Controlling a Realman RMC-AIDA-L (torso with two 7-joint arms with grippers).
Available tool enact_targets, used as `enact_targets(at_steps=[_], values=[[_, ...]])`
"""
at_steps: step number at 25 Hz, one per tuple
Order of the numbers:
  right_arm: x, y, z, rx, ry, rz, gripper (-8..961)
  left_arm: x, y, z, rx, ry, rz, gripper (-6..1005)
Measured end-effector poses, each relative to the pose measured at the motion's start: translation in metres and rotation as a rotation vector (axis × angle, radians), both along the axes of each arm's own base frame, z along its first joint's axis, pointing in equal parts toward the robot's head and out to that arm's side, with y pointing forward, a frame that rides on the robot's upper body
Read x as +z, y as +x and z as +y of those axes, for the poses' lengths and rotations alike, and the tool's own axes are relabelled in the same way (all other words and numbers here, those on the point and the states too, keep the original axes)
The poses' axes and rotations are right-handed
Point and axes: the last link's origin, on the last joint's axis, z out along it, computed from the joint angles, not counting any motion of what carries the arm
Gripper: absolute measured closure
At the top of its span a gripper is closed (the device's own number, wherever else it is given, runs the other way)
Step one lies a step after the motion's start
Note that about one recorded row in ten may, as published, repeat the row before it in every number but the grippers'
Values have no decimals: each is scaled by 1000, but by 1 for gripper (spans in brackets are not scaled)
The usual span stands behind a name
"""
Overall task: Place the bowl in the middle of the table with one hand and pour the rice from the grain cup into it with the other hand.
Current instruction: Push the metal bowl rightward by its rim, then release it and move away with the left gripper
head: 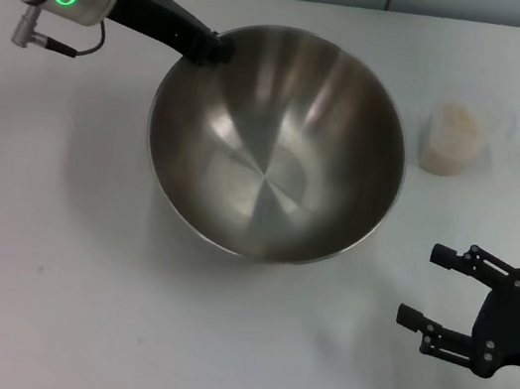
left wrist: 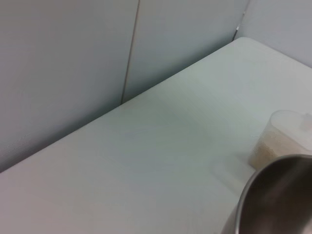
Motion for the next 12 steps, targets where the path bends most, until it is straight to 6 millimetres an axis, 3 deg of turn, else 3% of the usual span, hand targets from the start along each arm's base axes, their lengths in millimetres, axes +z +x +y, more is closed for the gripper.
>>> enact_targets(at_steps=[12], values=[[0, 0, 0, 0, 0, 0, 126, -11, 1, 3, 13, 1, -3, 956]])
